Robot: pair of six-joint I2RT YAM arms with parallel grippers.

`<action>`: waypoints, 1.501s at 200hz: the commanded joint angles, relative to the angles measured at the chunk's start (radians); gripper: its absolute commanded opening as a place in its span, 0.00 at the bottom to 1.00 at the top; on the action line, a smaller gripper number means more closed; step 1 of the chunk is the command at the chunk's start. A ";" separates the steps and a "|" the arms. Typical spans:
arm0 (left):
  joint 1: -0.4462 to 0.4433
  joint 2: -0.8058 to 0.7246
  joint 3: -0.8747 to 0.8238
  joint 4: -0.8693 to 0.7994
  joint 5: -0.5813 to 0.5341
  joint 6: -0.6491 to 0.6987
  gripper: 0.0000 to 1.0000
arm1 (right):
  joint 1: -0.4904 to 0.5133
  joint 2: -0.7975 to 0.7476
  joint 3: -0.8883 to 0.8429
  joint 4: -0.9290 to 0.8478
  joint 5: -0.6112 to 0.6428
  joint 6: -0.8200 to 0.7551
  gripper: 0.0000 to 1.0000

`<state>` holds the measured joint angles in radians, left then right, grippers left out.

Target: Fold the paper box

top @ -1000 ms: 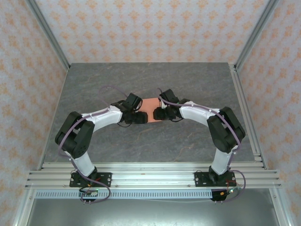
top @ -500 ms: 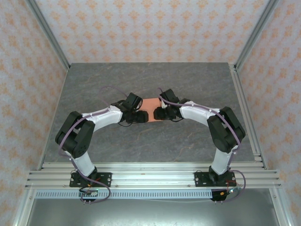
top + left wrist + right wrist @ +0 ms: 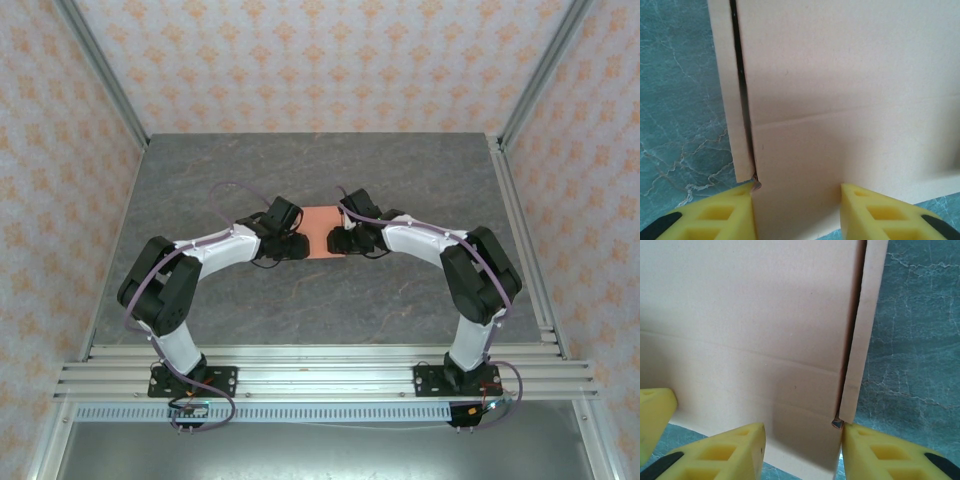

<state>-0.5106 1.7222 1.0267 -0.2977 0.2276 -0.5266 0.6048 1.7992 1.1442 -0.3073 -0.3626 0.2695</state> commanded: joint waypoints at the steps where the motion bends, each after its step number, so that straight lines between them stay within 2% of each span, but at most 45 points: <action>1: -0.010 -0.018 0.000 0.029 -0.004 -0.002 0.41 | 0.008 -0.019 0.000 0.036 -0.033 0.009 0.43; 78: -0.033 -0.134 -0.087 0.036 0.047 -0.068 0.42 | 0.016 -0.133 -0.088 0.022 -0.067 0.041 0.42; 137: -0.114 -0.239 -0.235 0.058 0.006 -0.194 0.44 | 0.035 -0.236 -0.202 0.012 -0.055 0.078 0.42; 170: -0.131 -0.290 -0.232 -0.010 -0.080 -0.191 0.48 | 0.038 -0.274 -0.232 -0.007 0.003 0.079 0.43; 200: -0.131 -0.394 -0.122 -0.175 -0.175 -0.099 0.60 | 0.038 -0.341 -0.231 -0.033 0.044 0.075 0.45; 216: -0.127 -0.411 -0.032 -0.252 -0.253 -0.016 0.71 | 0.038 -0.378 -0.236 -0.032 0.063 0.083 0.47; 224: -0.118 -0.395 0.019 -0.281 -0.266 0.068 0.77 | 0.038 -0.392 -0.242 -0.023 0.074 0.090 0.47; 233: -0.097 -0.356 0.088 -0.315 -0.218 0.170 0.86 | 0.038 -0.404 -0.252 -0.011 0.090 0.100 0.47; 255: -0.032 -0.213 0.232 -0.374 -0.140 0.386 0.94 | 0.033 -0.412 -0.282 0.034 0.120 0.148 0.47; 284: 0.078 -0.051 0.389 -0.377 0.063 0.552 0.95 | 0.027 -0.461 -0.368 0.140 0.133 0.256 0.50; 300: 0.104 0.047 0.495 -0.442 0.091 0.600 0.92 | 0.028 -0.517 -0.438 0.206 0.131 0.321 0.54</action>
<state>-0.4503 1.6585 1.3983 -0.6025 0.2005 -0.1184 0.6380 1.3659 0.7837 -0.2085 -0.2684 0.4698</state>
